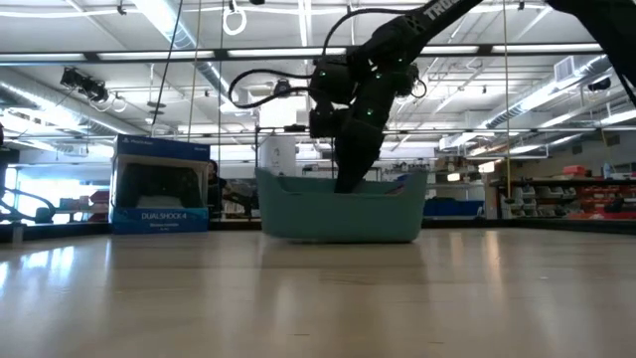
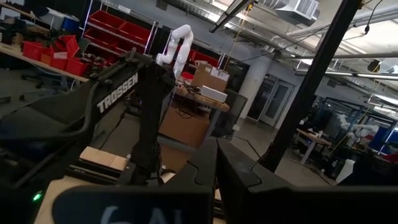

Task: Pick and place USB-C Cables
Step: Move the green bin to the center of the table, then return to Home Position

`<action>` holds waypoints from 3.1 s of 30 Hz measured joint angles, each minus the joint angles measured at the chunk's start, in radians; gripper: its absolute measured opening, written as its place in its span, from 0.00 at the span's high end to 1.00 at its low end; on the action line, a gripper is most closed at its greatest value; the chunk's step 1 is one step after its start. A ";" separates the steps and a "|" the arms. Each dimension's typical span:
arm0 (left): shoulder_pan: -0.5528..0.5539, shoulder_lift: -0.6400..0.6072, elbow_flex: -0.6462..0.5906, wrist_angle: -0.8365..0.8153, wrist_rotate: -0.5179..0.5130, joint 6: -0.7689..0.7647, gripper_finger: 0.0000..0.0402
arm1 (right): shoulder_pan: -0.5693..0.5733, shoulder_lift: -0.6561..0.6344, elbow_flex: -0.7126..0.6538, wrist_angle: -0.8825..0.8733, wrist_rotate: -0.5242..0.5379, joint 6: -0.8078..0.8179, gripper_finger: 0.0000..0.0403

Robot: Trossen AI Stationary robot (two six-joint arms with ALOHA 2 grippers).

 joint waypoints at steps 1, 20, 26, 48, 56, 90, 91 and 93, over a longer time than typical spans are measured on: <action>0.000 0.000 0.000 0.001 0.000 0.000 0.96 | 0.002 0.015 0.016 -0.009 -0.002 0.000 0.99; 0.000 0.000 0.000 0.009 -0.004 0.001 0.96 | 0.018 0.150 0.229 -0.174 -0.011 0.025 0.99; 0.000 0.001 0.000 0.009 -0.004 0.002 0.96 | 0.028 0.150 0.229 -0.179 -0.008 0.003 0.99; 0.000 0.001 0.000 0.009 -0.004 0.003 0.96 | 0.044 0.150 0.228 -0.187 -0.001 0.026 0.99; 0.000 0.001 0.000 0.009 -0.004 0.003 0.96 | 0.043 0.150 0.226 -0.201 0.015 0.042 0.90; 0.004 0.001 0.000 0.000 -0.047 0.162 0.96 | 0.055 -0.202 0.227 -0.339 -0.039 0.197 0.72; 0.004 0.001 0.000 -0.009 -0.048 0.179 0.96 | 0.057 -0.217 0.223 -0.352 -0.039 0.207 0.72; 0.004 0.001 0.000 -0.046 -0.048 0.197 0.97 | 0.058 -0.251 0.190 -0.363 -0.043 0.222 0.74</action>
